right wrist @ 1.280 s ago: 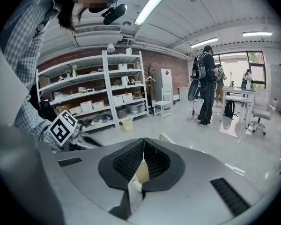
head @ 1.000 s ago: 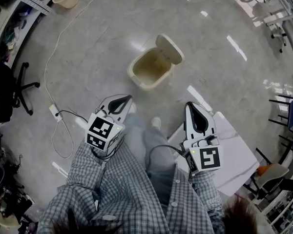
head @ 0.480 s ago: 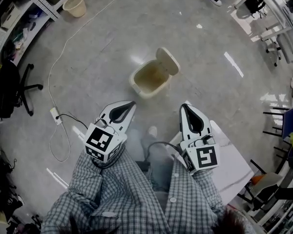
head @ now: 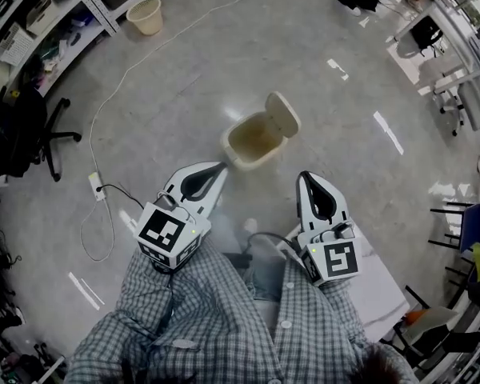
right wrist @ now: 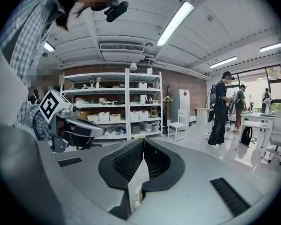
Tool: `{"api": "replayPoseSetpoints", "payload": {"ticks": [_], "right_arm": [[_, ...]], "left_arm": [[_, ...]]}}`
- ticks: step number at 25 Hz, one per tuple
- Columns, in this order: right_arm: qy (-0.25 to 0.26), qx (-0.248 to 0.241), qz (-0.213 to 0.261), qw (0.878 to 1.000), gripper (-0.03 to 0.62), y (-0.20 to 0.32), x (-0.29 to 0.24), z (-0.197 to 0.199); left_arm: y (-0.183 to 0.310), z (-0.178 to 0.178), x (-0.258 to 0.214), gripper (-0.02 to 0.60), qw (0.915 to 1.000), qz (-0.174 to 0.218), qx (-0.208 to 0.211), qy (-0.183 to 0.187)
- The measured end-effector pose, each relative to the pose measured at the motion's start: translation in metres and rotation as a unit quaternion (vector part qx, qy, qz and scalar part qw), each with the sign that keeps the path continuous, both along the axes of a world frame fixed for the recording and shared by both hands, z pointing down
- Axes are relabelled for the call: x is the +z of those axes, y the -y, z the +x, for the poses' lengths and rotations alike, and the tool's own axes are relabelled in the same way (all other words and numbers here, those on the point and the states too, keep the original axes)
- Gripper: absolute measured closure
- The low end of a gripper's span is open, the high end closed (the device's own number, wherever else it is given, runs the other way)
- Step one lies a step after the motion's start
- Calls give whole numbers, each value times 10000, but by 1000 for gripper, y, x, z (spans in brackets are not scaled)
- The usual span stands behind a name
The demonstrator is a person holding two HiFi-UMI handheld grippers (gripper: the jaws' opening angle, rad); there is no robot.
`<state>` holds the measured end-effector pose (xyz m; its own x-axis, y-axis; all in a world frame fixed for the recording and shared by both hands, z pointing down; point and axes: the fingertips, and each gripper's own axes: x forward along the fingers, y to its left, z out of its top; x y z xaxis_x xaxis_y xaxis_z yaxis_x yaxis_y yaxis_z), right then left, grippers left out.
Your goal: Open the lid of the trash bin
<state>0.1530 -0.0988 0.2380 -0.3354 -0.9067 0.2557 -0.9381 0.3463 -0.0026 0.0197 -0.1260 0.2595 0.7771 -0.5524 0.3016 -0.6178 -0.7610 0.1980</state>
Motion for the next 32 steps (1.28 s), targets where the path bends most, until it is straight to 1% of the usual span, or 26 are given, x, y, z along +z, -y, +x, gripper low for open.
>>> {"api": "replayPoseSetpoints", "payload": {"ticks": [4,8,13,17,23,32], "right_arm": [[-16,-97,109,9999,574,-5,-13,3],[-114,-222,266,9993,574,-8,-25,4],[-157,-299,399,9986,574,-10,-31,2],[-260,-303,352,9986,574,-14,-25,1],[-276,-427,359,9981,574,-14,-21,3],[-283,-490,303,9979,574,-14,-19,-2]], "left_arm": [[-4,-7,-13,577,9997,134,-220,-24],[-9,-15,-24,577,9986,242,-455,-131],[-19,-15,-30,577,9981,343,-490,-148],[-22,-19,-30,577,9977,323,-564,-214],[-22,-19,-31,577,9974,327,-609,-225],[-22,-19,-33,577,9976,382,-553,-176]]}}
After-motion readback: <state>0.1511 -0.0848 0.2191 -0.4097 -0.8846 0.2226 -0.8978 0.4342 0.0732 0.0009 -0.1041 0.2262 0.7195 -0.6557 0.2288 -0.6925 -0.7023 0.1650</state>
